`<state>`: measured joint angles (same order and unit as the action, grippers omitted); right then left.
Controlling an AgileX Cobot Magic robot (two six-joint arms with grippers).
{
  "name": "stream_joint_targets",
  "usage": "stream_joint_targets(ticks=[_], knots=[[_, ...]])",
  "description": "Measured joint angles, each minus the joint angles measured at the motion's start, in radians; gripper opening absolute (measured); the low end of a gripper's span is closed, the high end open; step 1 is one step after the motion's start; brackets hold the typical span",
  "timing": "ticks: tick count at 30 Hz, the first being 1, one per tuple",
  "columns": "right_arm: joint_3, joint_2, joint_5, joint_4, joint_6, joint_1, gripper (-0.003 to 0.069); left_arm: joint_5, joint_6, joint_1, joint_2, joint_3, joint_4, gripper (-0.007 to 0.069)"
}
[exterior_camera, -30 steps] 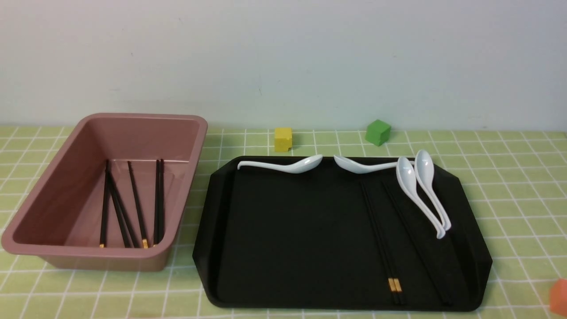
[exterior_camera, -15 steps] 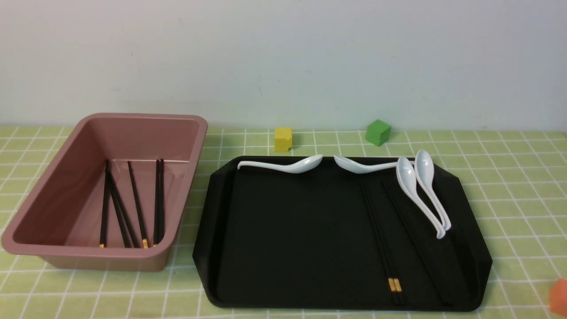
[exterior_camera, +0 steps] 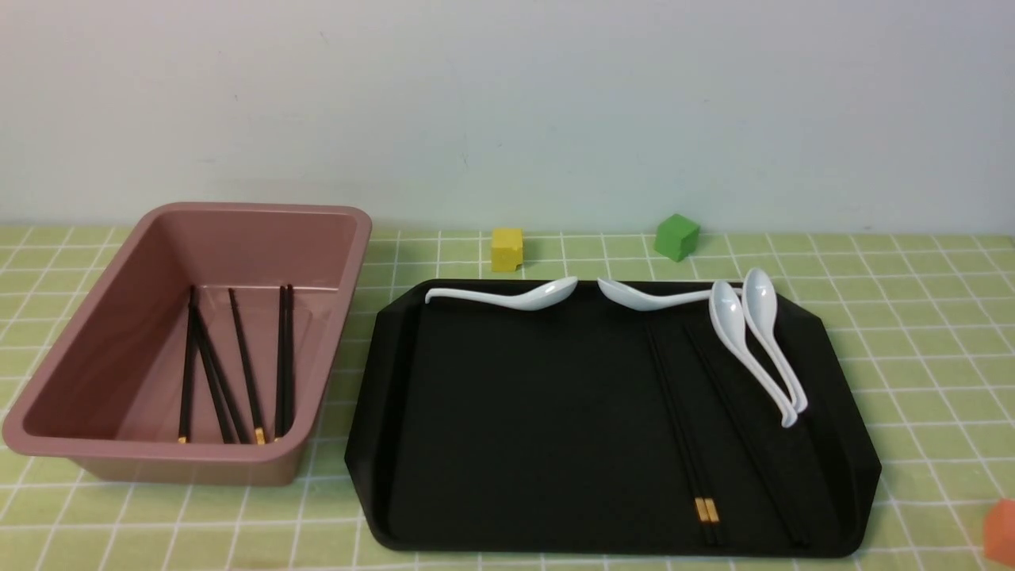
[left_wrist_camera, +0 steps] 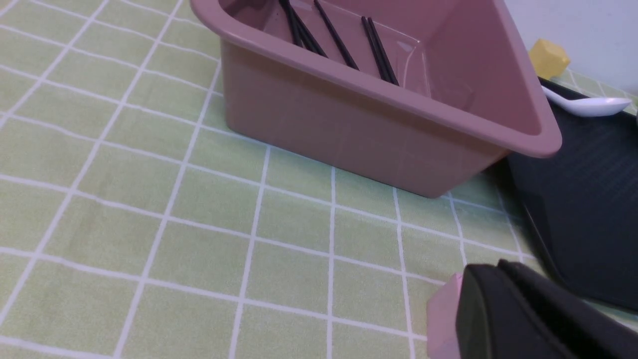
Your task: On green tablecloth take chopsticks from black tray and put them in box.
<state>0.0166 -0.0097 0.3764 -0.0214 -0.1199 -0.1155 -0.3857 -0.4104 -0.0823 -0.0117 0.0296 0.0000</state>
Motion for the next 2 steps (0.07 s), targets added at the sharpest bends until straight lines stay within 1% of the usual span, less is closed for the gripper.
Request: stream_joint_targets(ticks=[2], knots=[[0.0,0.0,0.0,0.0,0.0,0.0,0.024,0.0,0.0,0.0,0.0,0.0,0.0,0.0023]])
